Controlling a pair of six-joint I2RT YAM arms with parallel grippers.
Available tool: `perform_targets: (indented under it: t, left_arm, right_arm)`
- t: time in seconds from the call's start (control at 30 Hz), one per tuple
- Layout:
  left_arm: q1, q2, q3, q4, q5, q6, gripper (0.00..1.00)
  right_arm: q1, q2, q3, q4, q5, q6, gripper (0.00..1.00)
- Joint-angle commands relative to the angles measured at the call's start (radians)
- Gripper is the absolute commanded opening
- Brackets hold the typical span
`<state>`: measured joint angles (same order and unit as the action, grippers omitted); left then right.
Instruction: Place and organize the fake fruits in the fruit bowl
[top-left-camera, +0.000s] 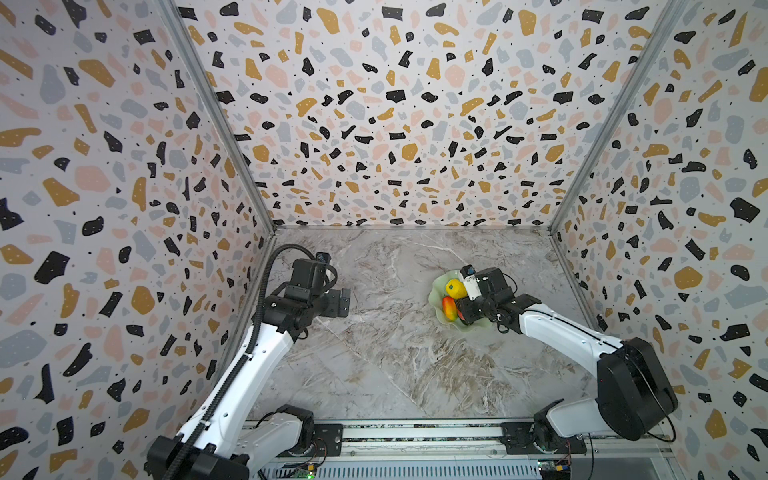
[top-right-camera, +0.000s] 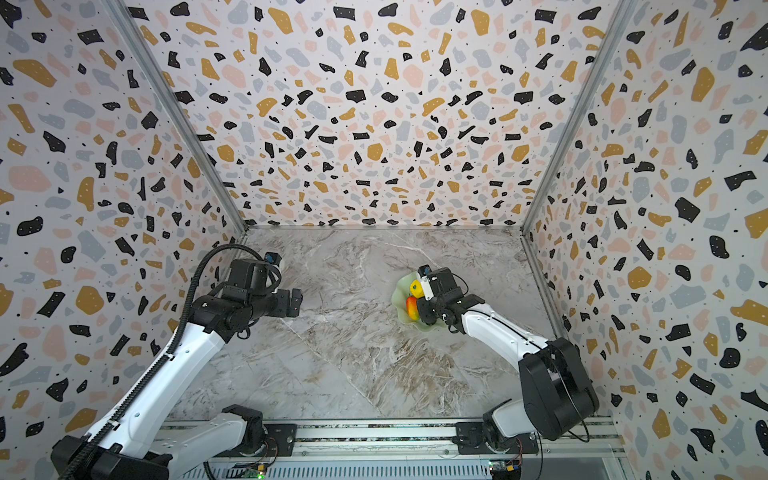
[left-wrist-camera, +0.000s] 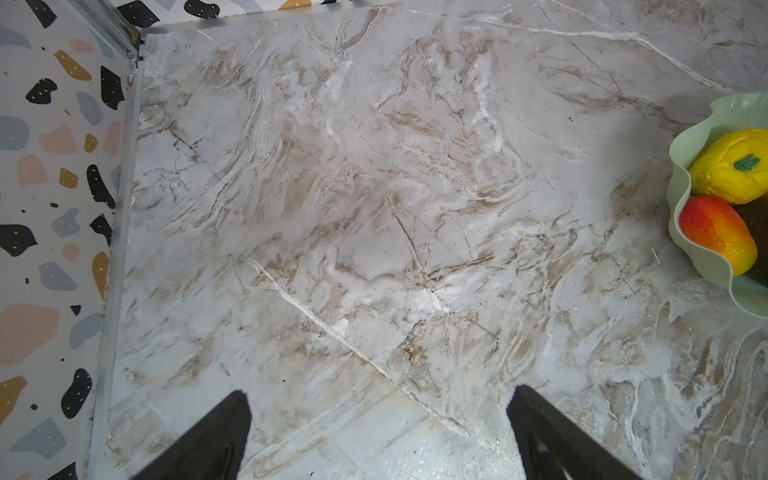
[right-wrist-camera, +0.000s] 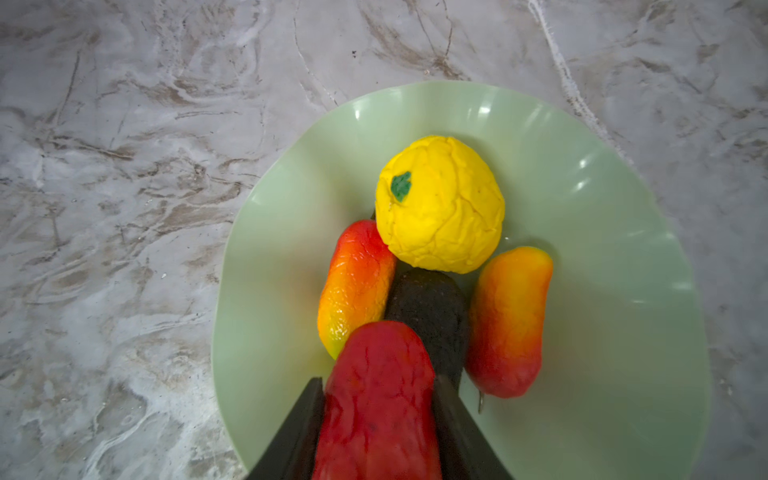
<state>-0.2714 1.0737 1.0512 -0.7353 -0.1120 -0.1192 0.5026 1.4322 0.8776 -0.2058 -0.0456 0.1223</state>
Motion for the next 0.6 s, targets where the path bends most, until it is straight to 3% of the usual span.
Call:
perform_targets:
  t: [0.0, 0.07, 0.4, 0.57]
  left_arm:
    - [-0.006, -0.011, -0.016, 0.016, 0.014, 0.001, 1.0]
    - [-0.005, -0.008, -0.017, 0.019, 0.014, 0.001, 1.0]
    - [-0.006, 0.003, -0.01, 0.028, 0.016, 0.005, 1.0]
    - [-0.006, 0.005, 0.001, 0.095, 0.048, -0.02, 1.0]
  right_arm:
    - [0.018, 0.012, -0.004, 0.034, -0.029, 0.013, 0.1]
    - [0.029, 0.022, -0.006, 0.041, -0.031, 0.013, 0.15]
    - [0.021, -0.079, 0.005, -0.001, 0.049, -0.012, 0.82]
    - [-0.012, -0.198, 0.021, -0.038, 0.125, -0.016, 0.98]
